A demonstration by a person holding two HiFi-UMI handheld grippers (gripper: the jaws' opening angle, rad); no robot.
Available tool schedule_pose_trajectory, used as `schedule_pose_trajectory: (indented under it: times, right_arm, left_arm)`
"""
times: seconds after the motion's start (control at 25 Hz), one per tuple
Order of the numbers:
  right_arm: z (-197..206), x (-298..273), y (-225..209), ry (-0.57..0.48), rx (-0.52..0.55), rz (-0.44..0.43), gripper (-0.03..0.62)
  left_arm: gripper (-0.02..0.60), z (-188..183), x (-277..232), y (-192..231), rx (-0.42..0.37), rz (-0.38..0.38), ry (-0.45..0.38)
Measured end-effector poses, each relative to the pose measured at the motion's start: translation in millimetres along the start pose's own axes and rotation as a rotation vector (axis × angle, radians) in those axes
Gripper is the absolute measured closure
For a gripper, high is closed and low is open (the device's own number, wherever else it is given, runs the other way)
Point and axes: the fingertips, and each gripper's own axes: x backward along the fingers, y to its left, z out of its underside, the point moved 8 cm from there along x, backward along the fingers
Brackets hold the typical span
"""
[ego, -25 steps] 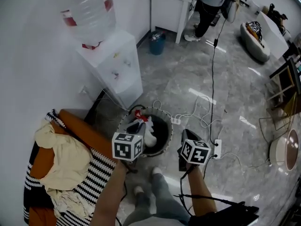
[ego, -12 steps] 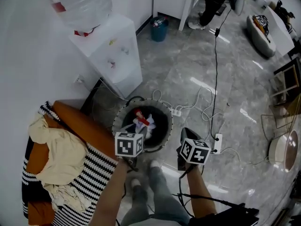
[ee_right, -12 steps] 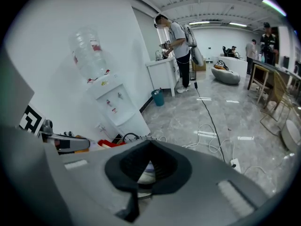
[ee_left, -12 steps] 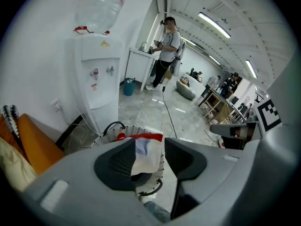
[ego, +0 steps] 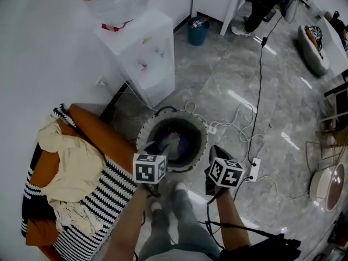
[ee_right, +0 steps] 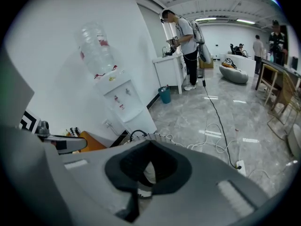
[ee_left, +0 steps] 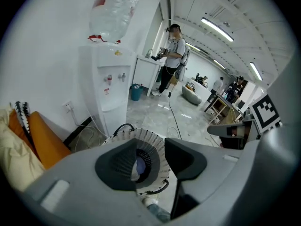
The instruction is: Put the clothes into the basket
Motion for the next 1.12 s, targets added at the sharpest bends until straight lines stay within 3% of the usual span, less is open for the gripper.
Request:
schedule_pose_trajectory:
  times: [0.4,0.76,1.12]
  right_arm:
    - [-9.2,-0.9,78.5,0.006,0.136,-0.127,0.591]
    - [-4.8,-1.5,189.5,0.042,0.332,-0.328,0.591]
    - [28.5,13.0,295.4,0.083,0.507,-0.521,0.591]
  left_arm:
    - [0.385,36.0,79.0,48.1,0.118,-0.116,-0.083]
    - [0.387,95.1,177.9,94.3,0.292,-0.314,-0.187]
    - [0.391,168.0,273.3,120.1,0.478,-0.528,-0.292]
